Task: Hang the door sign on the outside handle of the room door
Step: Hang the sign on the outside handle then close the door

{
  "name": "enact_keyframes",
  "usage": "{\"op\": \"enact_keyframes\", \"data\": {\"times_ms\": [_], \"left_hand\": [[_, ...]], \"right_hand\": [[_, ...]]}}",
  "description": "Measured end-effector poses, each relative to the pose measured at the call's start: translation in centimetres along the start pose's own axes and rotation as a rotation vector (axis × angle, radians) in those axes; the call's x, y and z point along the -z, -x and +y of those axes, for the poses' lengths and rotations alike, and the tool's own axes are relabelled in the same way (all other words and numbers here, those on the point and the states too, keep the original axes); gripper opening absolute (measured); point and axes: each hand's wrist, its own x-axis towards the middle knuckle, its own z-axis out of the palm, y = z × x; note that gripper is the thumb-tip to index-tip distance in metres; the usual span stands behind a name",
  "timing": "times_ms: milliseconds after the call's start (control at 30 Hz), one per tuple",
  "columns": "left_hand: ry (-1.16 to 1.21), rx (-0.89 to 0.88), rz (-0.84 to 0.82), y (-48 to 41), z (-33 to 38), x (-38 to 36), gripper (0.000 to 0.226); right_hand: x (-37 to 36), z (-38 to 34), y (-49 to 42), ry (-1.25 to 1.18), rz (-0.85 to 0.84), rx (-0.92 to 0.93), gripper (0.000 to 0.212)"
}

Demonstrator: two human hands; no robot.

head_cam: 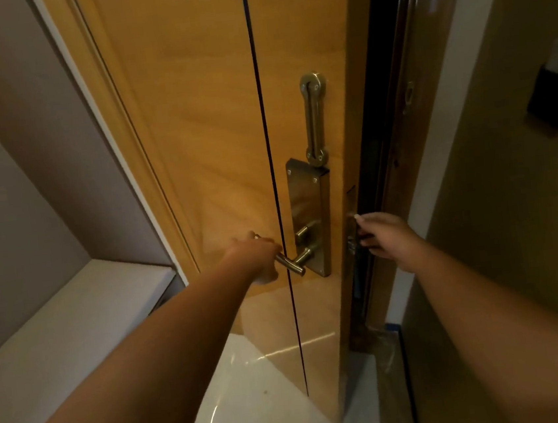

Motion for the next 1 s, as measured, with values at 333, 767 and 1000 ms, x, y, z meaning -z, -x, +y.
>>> {"op": "enact_keyframes", "data": {"times_ms": [333, 767, 1000], "left_hand": [[-0.076, -0.188, 0.020, -13.8, 5.2, 0.8, 0.029], [0.256, -0.420, -0.065, -31.0, 7.7, 2.8, 0.034], [0.568, -0.367, -0.021, -37.8, 9.3, 0.7, 0.033]], "right_hand": [[4.3, 1.5, -6.6, 0.099, 0.145, -0.085, 0.029], [3.7, 0.2, -19.1, 0.298, 0.093, -0.168, 0.032], [5.5, 2.3, -23.9, 0.338, 0.311, -0.107, 0.074]]}}
